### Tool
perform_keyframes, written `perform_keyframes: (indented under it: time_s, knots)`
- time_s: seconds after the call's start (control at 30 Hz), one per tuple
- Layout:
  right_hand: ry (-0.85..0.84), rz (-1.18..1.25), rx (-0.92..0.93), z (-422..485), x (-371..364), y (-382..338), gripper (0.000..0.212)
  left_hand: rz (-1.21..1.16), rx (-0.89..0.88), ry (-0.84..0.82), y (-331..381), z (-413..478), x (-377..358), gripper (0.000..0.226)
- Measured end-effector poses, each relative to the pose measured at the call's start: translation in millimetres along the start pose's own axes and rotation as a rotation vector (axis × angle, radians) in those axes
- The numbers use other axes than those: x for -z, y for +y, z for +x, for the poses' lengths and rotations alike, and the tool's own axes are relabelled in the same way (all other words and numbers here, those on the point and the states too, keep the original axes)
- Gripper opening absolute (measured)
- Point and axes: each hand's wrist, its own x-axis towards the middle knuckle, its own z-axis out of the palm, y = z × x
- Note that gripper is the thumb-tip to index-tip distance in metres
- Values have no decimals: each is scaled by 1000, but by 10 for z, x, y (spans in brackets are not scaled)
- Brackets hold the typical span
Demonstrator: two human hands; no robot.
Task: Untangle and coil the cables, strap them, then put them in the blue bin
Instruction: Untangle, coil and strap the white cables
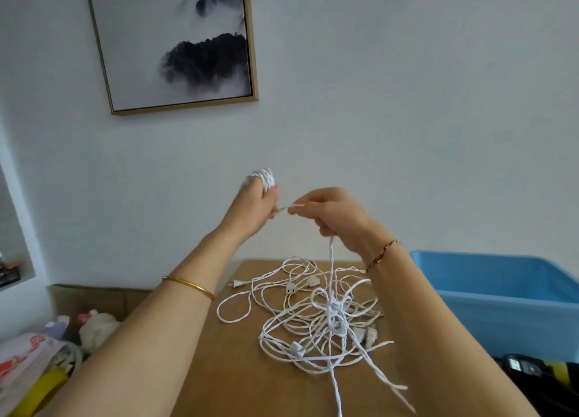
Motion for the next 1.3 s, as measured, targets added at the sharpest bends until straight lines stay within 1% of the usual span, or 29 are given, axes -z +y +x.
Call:
perform_keyframes:
  time_s: [0.07, 0.17, 0.2, 0.27, 0.33, 0.43, 0.53, 0.63, 0.67, 0.73, 0.77, 0.8, 0.87, 0.9, 0.97, 1.0, 1.03, 1.07, 1.1, 1.17, 1.2, 1.23, 1.27, 1.3]
  knots:
    - [73, -54, 61, 59, 66, -70, 16, 6, 58, -195, 60, -63, 37, 26]
    - [82, -78, 149, 125, 136, -136, 18, -134, 234, -441, 165, -136, 113, 51]
    - [81, -84, 169, 146, 153, -139, 18, -144, 251, -497, 189, -148, 132, 51]
    - [95, -88, 192, 188, 184, -115, 19, -184, 280, -559, 220, -162, 166, 41]
    - [99, -68, 197, 220, 199, -58, 19, -338, 368, -564, 224, -137, 206, 40]
    - [97, -46, 173, 251, 180, 70, 17, -704, 478, -601, 221, -62, 265, 50]
    - [147, -133, 156, 285, 168, 151, 6, -926, 511, -603, 247, -6, 285, 57]
    - [153, -236, 146, 323, 154, 180, 3, -1167, 541, -592, 265, 3, 288, 52]
    - [136, -296, 122, 323, 149, 196, 7, -1286, 540, -570, 250, 18, 290, 51]
    - [80, -353, 58, 291, 130, 242, 9, -1532, 532, -451, 251, 47, 309, 52]
    - [47, -334, 43, 260, 110, 253, 8, -1607, 532, -371, 250, 66, 316, 52]
    - [25, -306, 45, 238, 86, 258, 7, -1624, 527, -290, 248, 82, 316, 52]
    - [-3, -300, 67, 215, 43, 222, 9, -1571, 494, -135, 278, 97, 273, 49]
    - [-31, -318, 64, 206, 24, 185, 9, -1565, 463, -59, 299, 104, 243, 44]
    - [-123, -403, 28, 200, -1, 105, 8, -1595, 411, 78, 337, 118, 176, 33]
    - [-184, -431, 6, 189, -7, 75, 11, -1579, 404, 127, 343, 128, 150, 31]
    - [-244, -405, -8, 180, -10, 72, 17, -1515, 401, 158, 355, 131, 125, 30]
    - [-289, -327, -4, 168, -11, 77, 24, -1409, 385, 189, 344, 140, 95, 27]
    - [-313, -236, 20, 165, -10, 99, 27, -1239, 332, 211, 331, 134, 69, 26]
    - [-306, -84, 60, 161, -12, 165, 31, -699, 126, 228, 248, 108, 32, 26]
    - [-290, -14, 30, 166, -14, 197, 35, -437, 7, 215, 212, 96, 28, 27]
    - [-277, 62, -33, 181, -11, 228, 39, -244, -84, 192, 175, 99, 35, 27]
    - [-272, 143, -113, 199, -4, 258, 44, -113, -138, 171, 146, 109, 48, 29]
    - [-273, 214, -191, 206, 6, 287, 45, -31, -172, 149, 116, 115, 61, 32]
